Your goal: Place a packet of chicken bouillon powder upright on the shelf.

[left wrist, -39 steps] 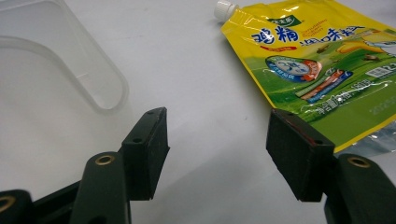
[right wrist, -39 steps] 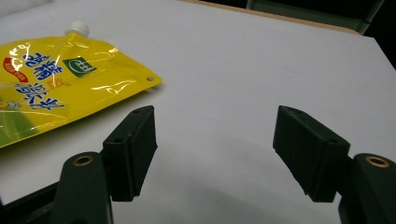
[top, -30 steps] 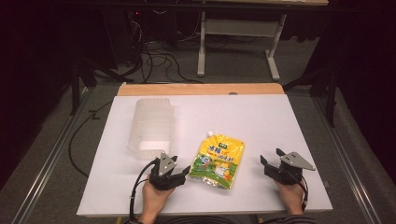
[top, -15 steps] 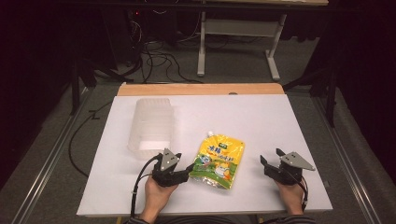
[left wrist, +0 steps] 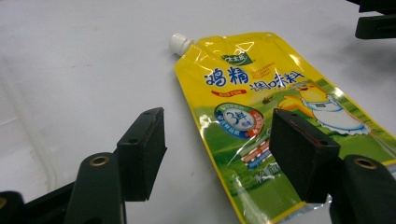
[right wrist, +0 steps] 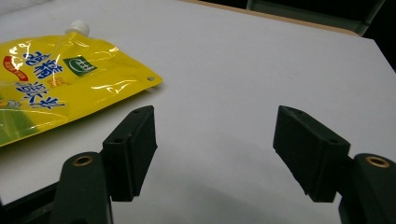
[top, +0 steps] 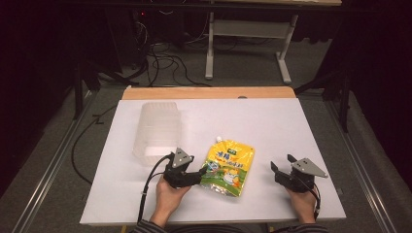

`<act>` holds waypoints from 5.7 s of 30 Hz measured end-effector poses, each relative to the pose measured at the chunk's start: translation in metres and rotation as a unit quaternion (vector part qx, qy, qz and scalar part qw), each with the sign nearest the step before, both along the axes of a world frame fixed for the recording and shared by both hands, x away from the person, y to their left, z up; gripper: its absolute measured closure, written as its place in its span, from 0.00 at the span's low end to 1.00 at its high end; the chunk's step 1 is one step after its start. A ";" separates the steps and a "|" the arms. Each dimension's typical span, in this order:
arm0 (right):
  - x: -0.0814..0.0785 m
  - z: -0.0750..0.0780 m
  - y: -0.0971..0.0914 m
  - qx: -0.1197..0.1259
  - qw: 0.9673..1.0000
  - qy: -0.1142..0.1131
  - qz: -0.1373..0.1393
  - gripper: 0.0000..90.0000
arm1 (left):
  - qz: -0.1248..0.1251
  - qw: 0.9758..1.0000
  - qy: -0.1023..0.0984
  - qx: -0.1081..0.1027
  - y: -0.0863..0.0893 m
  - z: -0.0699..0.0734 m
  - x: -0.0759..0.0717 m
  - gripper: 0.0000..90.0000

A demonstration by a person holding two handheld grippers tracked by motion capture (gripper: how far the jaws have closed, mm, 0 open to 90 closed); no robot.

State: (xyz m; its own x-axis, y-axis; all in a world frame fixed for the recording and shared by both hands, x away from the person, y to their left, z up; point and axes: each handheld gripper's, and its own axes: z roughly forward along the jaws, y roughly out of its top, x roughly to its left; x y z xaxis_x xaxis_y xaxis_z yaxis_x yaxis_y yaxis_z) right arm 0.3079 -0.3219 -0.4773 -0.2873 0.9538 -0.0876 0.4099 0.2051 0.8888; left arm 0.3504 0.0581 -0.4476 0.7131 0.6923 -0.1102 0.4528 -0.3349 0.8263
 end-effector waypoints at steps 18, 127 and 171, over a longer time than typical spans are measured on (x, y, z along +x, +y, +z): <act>0.000 0.000 0.001 0.001 1.000 0.001 -0.003 0.34 | 0.030 0.997 0.065 0.040 -0.033 0.002 0.036 0.33; 0.000 0.000 0.001 0.000 1.000 0.002 -0.004 0.34 | -0.070 0.996 -0.026 -0.053 -0.008 0.092 0.013 0.94; 0.001 0.000 0.002 -0.005 1.000 0.005 -0.004 0.34 | 0.016 0.993 -0.081 -0.088 0.066 0.128 0.015 0.94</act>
